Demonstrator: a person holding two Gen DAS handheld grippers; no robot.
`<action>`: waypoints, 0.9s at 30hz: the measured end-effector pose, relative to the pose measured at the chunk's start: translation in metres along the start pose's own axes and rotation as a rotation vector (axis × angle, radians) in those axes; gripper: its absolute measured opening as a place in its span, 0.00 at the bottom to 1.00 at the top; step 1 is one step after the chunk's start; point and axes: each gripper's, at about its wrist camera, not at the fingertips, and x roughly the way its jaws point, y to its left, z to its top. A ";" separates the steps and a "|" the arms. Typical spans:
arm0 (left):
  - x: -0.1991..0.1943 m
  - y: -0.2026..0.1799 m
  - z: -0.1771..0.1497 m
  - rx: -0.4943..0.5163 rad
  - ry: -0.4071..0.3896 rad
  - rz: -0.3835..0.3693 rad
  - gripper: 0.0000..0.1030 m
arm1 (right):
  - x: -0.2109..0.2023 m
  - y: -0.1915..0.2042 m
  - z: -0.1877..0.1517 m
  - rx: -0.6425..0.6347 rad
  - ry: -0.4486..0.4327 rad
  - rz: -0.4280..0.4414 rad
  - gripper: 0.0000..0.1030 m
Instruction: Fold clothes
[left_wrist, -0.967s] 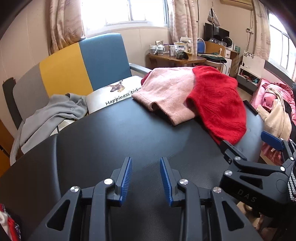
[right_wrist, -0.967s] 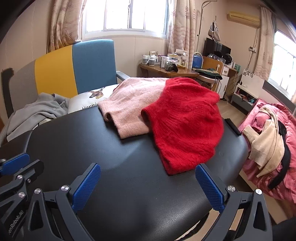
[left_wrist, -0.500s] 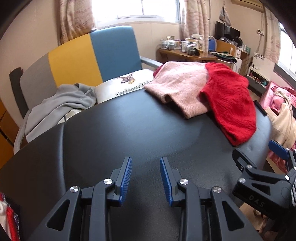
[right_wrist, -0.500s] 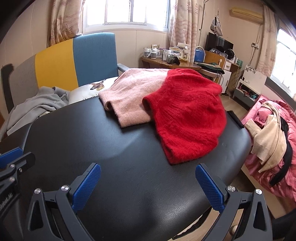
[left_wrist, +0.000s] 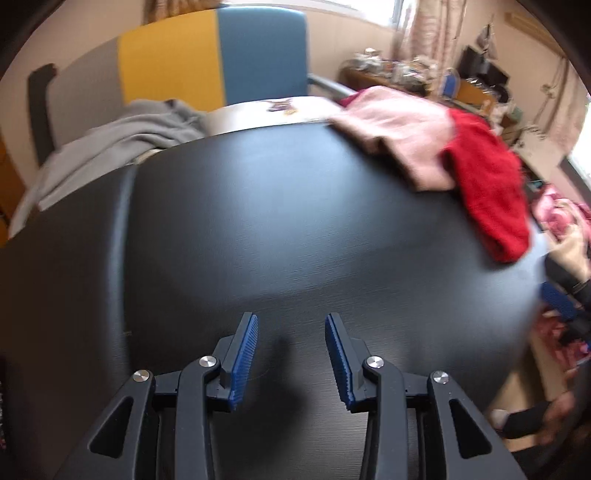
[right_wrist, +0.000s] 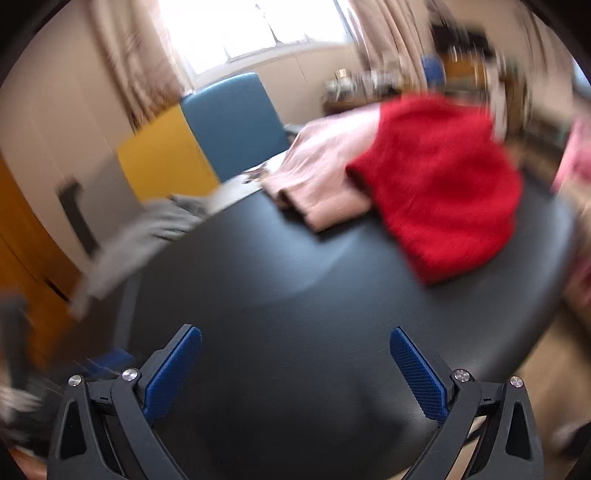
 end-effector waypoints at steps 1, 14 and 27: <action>0.003 0.006 -0.004 -0.005 -0.001 0.018 0.37 | 0.000 -0.005 0.000 0.021 -0.007 0.022 0.98; 0.034 0.029 -0.027 -0.009 -0.023 0.034 0.51 | 0.042 -0.034 0.073 -0.196 -0.129 -0.246 0.98; 0.031 0.034 -0.038 -0.009 -0.105 -0.128 0.89 | 0.153 -0.123 0.107 -0.166 0.116 -0.507 1.00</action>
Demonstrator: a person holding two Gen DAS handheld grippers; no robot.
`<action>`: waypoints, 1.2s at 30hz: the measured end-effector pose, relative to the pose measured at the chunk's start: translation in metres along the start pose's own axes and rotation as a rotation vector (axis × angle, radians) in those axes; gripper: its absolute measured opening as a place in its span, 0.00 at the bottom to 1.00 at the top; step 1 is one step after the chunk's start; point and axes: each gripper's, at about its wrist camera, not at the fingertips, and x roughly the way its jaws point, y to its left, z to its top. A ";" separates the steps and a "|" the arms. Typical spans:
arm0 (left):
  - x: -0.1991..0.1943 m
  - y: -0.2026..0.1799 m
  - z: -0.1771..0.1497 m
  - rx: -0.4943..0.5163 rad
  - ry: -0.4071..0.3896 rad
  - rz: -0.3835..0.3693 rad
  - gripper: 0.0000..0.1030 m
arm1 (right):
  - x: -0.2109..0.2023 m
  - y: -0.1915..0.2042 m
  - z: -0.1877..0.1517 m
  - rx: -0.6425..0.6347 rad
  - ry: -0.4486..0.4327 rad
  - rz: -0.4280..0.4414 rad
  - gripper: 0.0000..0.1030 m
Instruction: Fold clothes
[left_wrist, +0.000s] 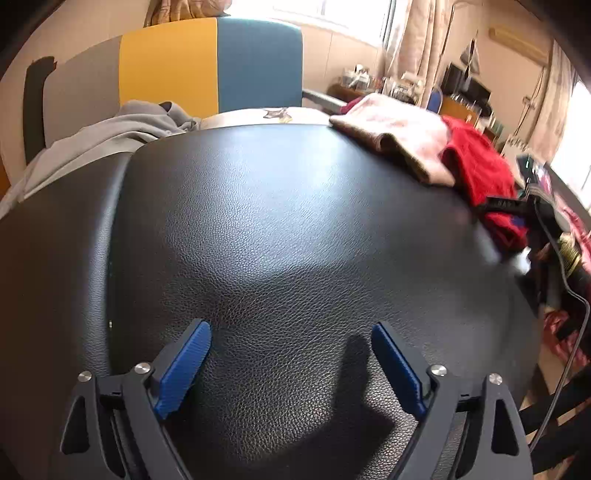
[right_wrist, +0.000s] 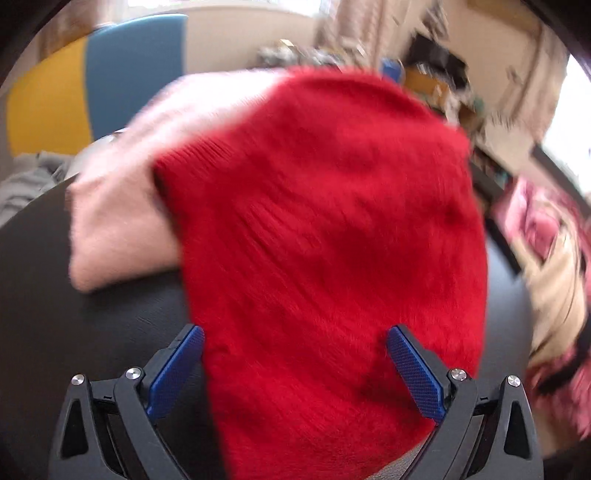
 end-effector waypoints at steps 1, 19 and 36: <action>-0.001 0.001 -0.001 -0.004 -0.007 -0.009 0.90 | 0.001 -0.007 -0.002 0.025 0.001 0.025 1.00; 0.007 -0.017 -0.006 0.078 0.004 0.077 0.92 | -0.015 -0.006 -0.030 -0.034 -0.061 0.054 0.47; 0.005 -0.012 -0.002 0.041 0.033 0.041 0.88 | -0.085 0.090 -0.141 0.066 0.172 1.097 0.59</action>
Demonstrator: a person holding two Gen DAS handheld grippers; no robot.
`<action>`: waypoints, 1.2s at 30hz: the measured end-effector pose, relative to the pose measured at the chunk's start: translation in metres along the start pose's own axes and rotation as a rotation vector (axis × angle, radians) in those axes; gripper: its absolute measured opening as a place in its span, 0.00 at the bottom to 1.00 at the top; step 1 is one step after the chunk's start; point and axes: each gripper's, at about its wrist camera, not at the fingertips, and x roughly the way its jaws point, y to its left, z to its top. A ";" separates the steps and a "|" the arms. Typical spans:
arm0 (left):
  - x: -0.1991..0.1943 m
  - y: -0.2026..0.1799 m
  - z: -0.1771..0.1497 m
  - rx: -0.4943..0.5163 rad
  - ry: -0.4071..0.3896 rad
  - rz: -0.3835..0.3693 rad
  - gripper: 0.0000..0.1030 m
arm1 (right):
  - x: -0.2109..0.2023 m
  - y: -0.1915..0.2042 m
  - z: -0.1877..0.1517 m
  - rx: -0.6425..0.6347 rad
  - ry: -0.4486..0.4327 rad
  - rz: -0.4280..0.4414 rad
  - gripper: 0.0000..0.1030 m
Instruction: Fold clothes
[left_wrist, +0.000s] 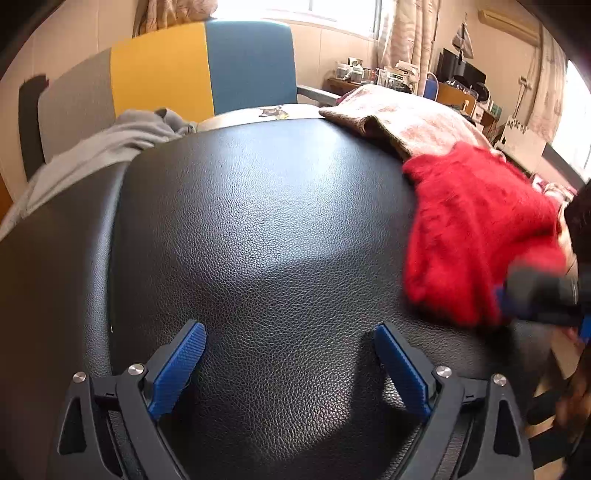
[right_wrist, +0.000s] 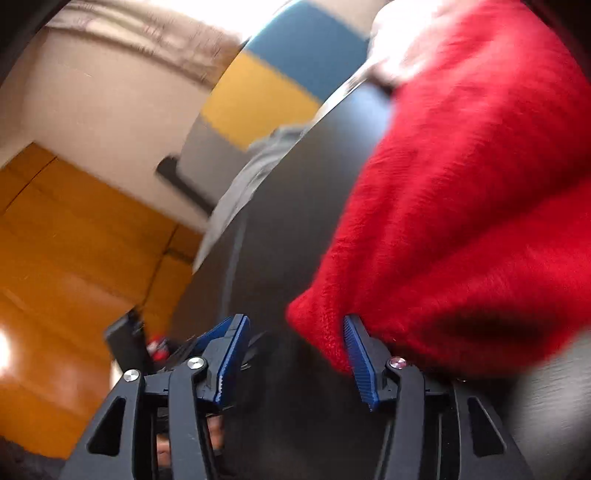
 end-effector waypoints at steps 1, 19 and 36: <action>-0.002 0.006 0.004 -0.035 0.010 -0.036 0.85 | 0.002 0.005 -0.002 -0.021 0.021 0.005 0.61; 0.100 -0.035 0.121 -0.279 0.201 -0.552 0.76 | -0.103 0.007 -0.018 -0.023 -0.006 -0.096 0.97; 0.066 -0.041 0.101 -0.327 0.139 -0.731 0.10 | -0.092 -0.018 -0.029 0.111 -0.094 -0.187 1.00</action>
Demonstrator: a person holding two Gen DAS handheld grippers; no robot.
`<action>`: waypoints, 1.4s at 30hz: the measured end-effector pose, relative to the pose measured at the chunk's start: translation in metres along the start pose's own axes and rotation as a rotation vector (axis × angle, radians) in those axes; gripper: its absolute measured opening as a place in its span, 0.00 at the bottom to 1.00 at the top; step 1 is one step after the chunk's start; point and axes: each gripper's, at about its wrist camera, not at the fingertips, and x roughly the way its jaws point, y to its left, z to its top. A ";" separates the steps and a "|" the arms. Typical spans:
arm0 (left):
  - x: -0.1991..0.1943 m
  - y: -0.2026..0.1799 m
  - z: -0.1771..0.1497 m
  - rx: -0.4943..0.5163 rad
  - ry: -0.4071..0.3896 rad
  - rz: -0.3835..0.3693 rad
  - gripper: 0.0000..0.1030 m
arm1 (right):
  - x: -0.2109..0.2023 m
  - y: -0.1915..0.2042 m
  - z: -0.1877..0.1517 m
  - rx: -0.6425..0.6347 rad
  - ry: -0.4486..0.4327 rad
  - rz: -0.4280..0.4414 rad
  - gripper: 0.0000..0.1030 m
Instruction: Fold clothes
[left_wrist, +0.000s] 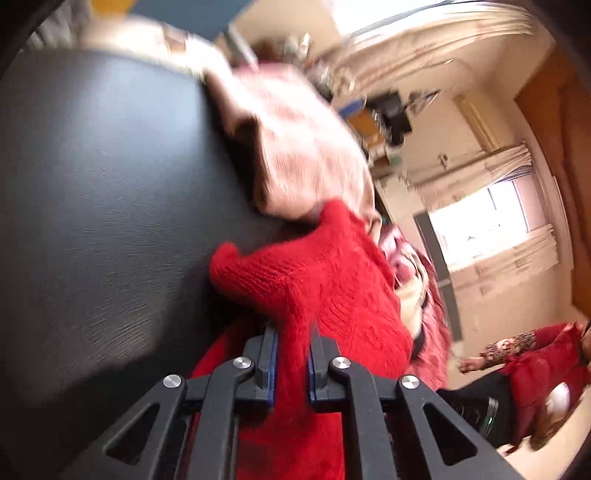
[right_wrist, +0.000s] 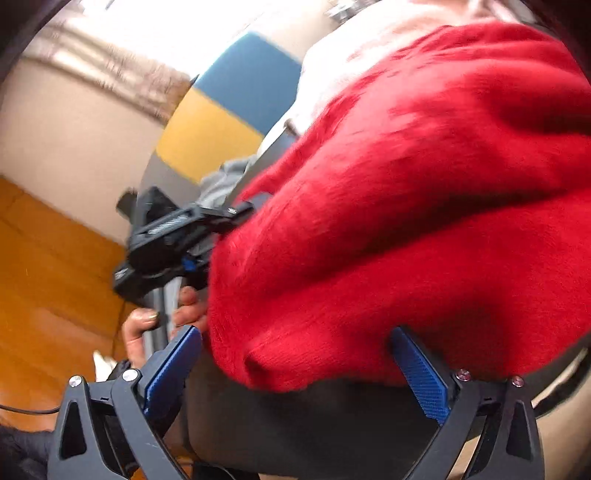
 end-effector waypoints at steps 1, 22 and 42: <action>-0.019 0.000 -0.010 0.008 -0.031 0.013 0.10 | 0.007 0.008 -0.003 -0.020 0.028 0.015 1.00; -0.228 0.084 -0.197 -0.162 -0.231 0.107 0.25 | 0.059 0.188 -0.052 -0.499 0.383 0.070 1.00; -0.185 0.065 -0.154 -0.158 -0.229 -0.056 0.55 | 0.112 0.154 0.017 -0.505 0.249 -0.349 1.00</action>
